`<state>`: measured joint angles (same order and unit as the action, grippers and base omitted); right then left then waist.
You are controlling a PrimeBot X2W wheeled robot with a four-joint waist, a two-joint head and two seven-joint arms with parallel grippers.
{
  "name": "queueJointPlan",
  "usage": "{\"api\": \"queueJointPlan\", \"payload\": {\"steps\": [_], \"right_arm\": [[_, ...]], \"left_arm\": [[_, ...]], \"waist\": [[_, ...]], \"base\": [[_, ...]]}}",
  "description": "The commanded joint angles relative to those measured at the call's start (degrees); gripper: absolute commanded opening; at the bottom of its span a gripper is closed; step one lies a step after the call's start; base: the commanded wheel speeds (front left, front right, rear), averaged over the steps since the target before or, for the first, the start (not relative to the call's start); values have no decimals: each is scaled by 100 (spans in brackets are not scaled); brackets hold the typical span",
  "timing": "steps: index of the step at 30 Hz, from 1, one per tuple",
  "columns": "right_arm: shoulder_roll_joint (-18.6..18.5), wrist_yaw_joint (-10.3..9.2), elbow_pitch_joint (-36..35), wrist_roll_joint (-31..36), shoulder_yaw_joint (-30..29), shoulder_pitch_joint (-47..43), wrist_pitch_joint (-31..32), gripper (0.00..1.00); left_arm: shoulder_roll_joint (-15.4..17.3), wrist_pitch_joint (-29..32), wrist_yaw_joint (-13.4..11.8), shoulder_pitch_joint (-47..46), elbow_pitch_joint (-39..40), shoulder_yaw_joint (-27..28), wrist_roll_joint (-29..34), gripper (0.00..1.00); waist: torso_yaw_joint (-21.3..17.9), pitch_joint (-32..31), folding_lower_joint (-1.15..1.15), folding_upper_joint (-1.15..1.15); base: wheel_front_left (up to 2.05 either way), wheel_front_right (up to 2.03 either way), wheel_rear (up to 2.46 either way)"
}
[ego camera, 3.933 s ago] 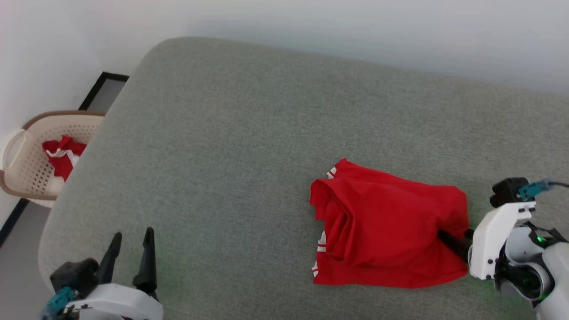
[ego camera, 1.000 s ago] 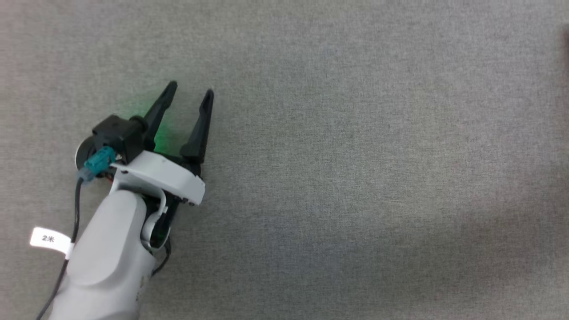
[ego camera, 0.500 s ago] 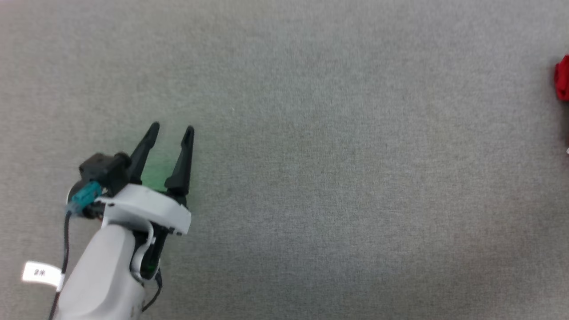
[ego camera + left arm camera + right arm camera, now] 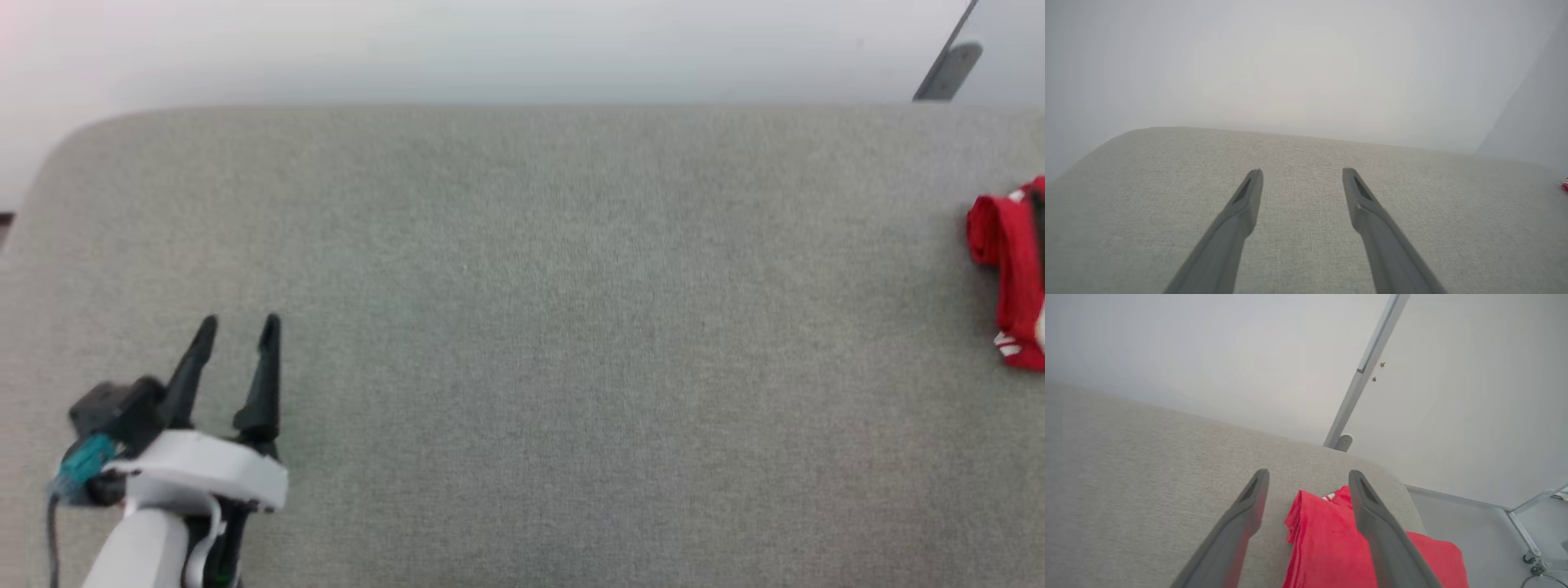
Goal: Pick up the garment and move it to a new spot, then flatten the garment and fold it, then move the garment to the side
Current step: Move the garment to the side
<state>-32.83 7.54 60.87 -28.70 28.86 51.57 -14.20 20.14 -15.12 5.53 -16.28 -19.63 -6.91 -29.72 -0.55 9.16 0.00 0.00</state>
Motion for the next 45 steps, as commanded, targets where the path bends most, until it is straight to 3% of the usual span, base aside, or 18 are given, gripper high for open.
{"api": "queueJointPlan", "payload": {"steps": [1, 6, 12, 25, 34, 45], "right_arm": [[38, -12, -60, -45, 22, -145, -41, 100], [228, -12, -729, -27, -102, -747, -97, 100], [450, -12, -1820, 368, -836, -1768, -98, 100], [1305, -12, -3697, 1583, -2289, -3695, -99, 100], [1650, -12, -4135, 1811, -2616, -4339, -99, 100], [1821, -12, -4319, 1913, -2699, -4660, -100, 100]], "left_arm": [[20, 4, -29, 124, 32, 58, 54, 100], [29, 3, -30, 599, 251, 361, 169, 100], [11, 4, 23, 1159, 337, 629, 323, 100], [52, 3, 138, 1753, 401, 1045, 653, 100], [0, 3, 186, 1990, 503, 1133, 842, 100], [-100, 3, 198, 2008, 499, 1213, 751, 100]], "waist": [[81, -342, 0, 0], [83, -651, 0, 0], [58, -949, 0, 0], [-47, -1126, 0, 0], [-166, -1127, 0, 0], [-220, -1109, 0, 0]], "base": [[0, 0, 0], [0, 0, 0], [0, 0, 0], [0, 0, 0], [0, 0, 0], [0, 0, 0]]}}
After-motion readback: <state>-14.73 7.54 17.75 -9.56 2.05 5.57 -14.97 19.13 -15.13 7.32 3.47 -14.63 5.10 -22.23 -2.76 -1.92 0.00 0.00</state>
